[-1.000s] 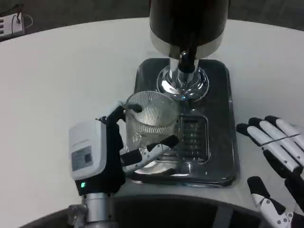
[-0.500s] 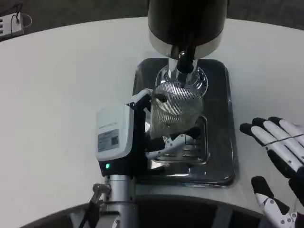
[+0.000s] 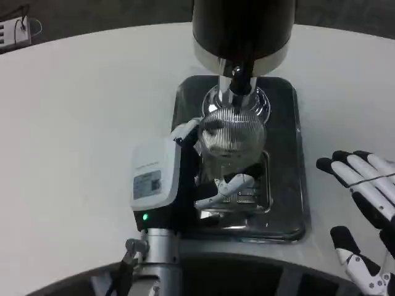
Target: Grasp the cup under the faucet to collect the drink, then remove the cup.
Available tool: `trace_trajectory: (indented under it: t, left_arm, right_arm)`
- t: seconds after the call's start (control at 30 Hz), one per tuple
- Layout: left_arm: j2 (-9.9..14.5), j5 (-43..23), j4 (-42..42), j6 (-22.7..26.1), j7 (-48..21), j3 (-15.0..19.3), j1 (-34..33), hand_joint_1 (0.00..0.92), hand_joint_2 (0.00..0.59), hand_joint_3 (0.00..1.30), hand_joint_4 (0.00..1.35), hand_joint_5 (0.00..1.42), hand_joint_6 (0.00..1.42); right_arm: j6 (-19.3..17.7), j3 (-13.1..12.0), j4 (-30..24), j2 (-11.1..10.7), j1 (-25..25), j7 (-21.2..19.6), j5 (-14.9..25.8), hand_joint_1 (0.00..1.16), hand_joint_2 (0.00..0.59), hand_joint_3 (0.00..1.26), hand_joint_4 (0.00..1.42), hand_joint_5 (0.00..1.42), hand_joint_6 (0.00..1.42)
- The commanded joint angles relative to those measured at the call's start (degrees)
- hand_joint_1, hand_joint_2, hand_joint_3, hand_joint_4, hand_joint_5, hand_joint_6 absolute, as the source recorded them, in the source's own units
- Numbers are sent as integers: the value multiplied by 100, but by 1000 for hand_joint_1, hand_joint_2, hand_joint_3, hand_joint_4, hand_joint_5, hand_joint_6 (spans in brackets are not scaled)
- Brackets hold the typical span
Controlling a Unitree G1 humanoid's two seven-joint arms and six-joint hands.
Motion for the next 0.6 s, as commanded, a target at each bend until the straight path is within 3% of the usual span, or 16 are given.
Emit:
trace_trajectory:
  t: [0.03, 0.3, 0.6]
  left_arm:
    - [117, -246, -141, -205, -311, -4, 90, 119, 34, 151, 49, 392, 386]
    - [249, -375, -801, -310, -502, 64, 472, 5, 6, 97, 0, 316, 289]
    - [278, -583, -2869, -132, -803, 566, 1728, 0, 0, 86, 0, 279, 256]
  right_arm:
    - [-47, 3, 69, -14, -1, -84, 68, 136, 560, 136, 96, 96, 162]
    - [-72, 49, 91, 2, -25, -88, 81, 136, 560, 136, 96, 96, 162]
    - [-94, 77, 113, 5, 1, -98, 85, 133, 552, 136, 96, 97, 161]
